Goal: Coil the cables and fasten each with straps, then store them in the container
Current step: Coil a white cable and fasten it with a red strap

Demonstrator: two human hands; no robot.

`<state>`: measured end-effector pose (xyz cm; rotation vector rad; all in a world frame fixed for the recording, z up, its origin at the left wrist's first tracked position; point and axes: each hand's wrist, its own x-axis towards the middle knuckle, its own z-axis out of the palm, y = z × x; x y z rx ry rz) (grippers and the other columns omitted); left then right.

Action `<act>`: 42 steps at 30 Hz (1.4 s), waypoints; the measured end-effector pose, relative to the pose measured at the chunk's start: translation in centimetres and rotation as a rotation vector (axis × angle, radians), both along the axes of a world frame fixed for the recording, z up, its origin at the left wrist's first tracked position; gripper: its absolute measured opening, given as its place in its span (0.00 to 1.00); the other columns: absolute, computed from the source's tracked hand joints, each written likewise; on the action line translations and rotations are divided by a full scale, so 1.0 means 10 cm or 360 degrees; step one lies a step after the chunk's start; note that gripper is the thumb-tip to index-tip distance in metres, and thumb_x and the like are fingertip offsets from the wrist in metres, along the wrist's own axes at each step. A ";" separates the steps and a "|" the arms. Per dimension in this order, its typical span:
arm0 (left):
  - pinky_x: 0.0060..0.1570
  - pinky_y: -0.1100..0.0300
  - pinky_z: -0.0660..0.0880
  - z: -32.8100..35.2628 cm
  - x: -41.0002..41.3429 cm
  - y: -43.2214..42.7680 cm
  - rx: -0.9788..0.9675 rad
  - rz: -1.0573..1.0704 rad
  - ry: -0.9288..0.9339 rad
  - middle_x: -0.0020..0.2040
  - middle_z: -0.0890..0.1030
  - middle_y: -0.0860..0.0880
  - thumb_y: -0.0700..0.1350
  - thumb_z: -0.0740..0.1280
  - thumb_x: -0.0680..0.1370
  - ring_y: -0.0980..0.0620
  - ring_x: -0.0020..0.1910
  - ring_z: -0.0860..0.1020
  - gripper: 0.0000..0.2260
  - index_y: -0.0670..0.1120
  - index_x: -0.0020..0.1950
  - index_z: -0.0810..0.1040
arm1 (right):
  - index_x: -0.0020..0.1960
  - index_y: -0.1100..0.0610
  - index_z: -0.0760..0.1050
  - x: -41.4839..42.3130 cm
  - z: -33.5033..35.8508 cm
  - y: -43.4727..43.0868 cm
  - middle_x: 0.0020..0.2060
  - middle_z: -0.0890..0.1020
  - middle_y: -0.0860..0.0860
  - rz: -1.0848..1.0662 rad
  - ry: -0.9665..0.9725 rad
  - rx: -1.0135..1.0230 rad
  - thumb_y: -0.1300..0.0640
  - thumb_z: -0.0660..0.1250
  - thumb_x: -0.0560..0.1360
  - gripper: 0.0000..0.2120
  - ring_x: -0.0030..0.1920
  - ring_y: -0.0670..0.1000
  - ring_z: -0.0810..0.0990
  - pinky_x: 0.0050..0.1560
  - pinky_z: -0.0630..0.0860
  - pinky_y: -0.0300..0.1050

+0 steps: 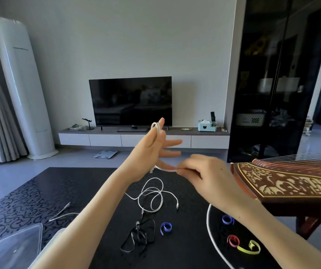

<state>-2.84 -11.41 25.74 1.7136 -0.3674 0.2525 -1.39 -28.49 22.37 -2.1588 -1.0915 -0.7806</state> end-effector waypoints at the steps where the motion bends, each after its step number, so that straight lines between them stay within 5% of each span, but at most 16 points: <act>1: 0.32 0.54 0.80 -0.01 -0.01 -0.02 0.0116 0.0001 0.0001 0.56 0.81 0.47 0.52 0.48 0.82 0.49 0.48 0.83 0.23 0.55 0.77 0.47 | 0.45 0.50 0.83 -0.01 0.05 -0.01 0.31 0.73 0.37 -0.0002 -0.0042 -0.0022 0.50 0.68 0.74 0.06 0.35 0.41 0.73 0.35 0.67 0.32; 5: 0.19 0.63 0.68 -0.09 -0.07 -0.09 0.0530 -0.0045 0.0033 0.37 0.83 0.42 0.58 0.48 0.79 0.41 0.29 0.80 0.22 0.49 0.70 0.61 | 0.45 0.53 0.81 -0.10 0.29 -0.05 0.32 0.80 0.45 0.0153 0.0063 0.0087 0.57 0.74 0.70 0.04 0.35 0.45 0.77 0.37 0.72 0.34; 7: 0.19 0.66 0.63 -0.14 -0.10 -0.11 0.0586 -0.0060 0.0070 0.29 0.79 0.41 0.58 0.47 0.80 0.45 0.21 0.73 0.22 0.43 0.60 0.67 | 0.45 0.53 0.79 -0.08 0.44 -0.07 0.36 0.80 0.46 0.0236 0.0098 0.0069 0.61 0.73 0.71 0.05 0.37 0.47 0.78 0.40 0.74 0.37; 11: 0.18 0.68 0.55 -0.21 -0.13 -0.03 -0.0031 -0.0451 0.0173 0.20 0.69 0.45 0.53 0.50 0.83 0.54 0.15 0.59 0.18 0.45 0.56 0.75 | 0.44 0.51 0.78 0.08 0.59 -0.10 0.40 0.78 0.44 0.0316 0.0194 0.0024 0.62 0.72 0.71 0.07 0.39 0.46 0.78 0.42 0.74 0.36; 17: 0.18 0.70 0.57 -0.30 -0.08 0.12 -0.0426 -0.1007 0.0433 0.18 0.68 0.51 0.51 0.56 0.79 0.59 0.14 0.60 0.18 0.39 0.54 0.78 | 0.41 0.51 0.78 0.28 0.55 -0.01 0.38 0.79 0.46 0.0372 0.0274 0.0170 0.52 0.75 0.66 0.08 0.38 0.42 0.76 0.40 0.72 0.32; 20: 0.17 0.69 0.57 -0.33 -0.05 0.16 -0.0622 -0.1229 0.0428 0.18 0.67 0.52 0.50 0.62 0.79 0.58 0.14 0.60 0.14 0.40 0.53 0.78 | 0.43 0.53 0.79 0.35 0.40 0.02 0.34 0.80 0.48 0.0547 0.0667 0.0312 0.50 0.72 0.67 0.08 0.33 0.44 0.76 0.36 0.73 0.39; 26: 0.22 0.63 0.61 -0.34 0.02 0.19 -0.1187 -0.1513 0.0428 0.23 0.66 0.47 0.43 0.50 0.84 0.54 0.20 0.64 0.17 0.34 0.57 0.73 | 0.49 0.59 0.78 0.42 -0.22 0.04 0.32 0.80 0.51 0.0534 0.1159 0.0548 0.60 0.63 0.78 0.06 0.29 0.50 0.76 0.34 0.75 0.41; 31: 0.22 0.63 0.61 -0.37 0.15 0.29 -0.1506 -0.1337 0.0343 0.24 0.75 0.45 0.43 0.50 0.83 0.54 0.20 0.62 0.17 0.36 0.49 0.75 | 0.50 0.56 0.78 0.24 -0.68 0.10 0.31 0.80 0.51 0.0258 0.1260 0.0327 0.58 0.60 0.80 0.08 0.28 0.48 0.76 0.35 0.77 0.42; 36: 0.16 0.68 0.57 -0.40 0.19 0.26 -0.1498 -0.0548 0.0273 0.20 0.65 0.53 0.48 0.51 0.82 0.59 0.16 0.58 0.16 0.44 0.38 0.70 | 0.58 0.53 0.77 0.03 -0.96 0.19 0.40 0.83 0.49 -0.0001 0.0494 -0.0262 0.52 0.53 0.79 0.16 0.40 0.48 0.82 0.41 0.75 0.43; 39: 0.19 0.66 0.54 -0.49 0.23 0.21 -0.1108 -0.0133 0.0203 0.22 0.63 0.53 0.48 0.50 0.84 0.58 0.17 0.59 0.16 0.44 0.39 0.67 | 0.47 0.53 0.78 0.02 -0.94 0.24 0.32 0.79 0.48 -0.0098 0.0030 -0.0632 0.61 0.65 0.73 0.05 0.30 0.49 0.76 0.24 0.57 0.37; 42: 0.19 0.65 0.54 -0.52 0.24 0.18 -0.0872 0.0021 0.0157 0.22 0.63 0.51 0.48 0.50 0.84 0.57 0.18 0.59 0.16 0.44 0.38 0.65 | 0.39 0.49 0.76 0.04 -0.87 0.28 0.24 0.73 0.46 -0.0207 -0.0118 -0.0786 0.62 0.72 0.64 0.09 0.22 0.46 0.68 0.23 0.47 0.35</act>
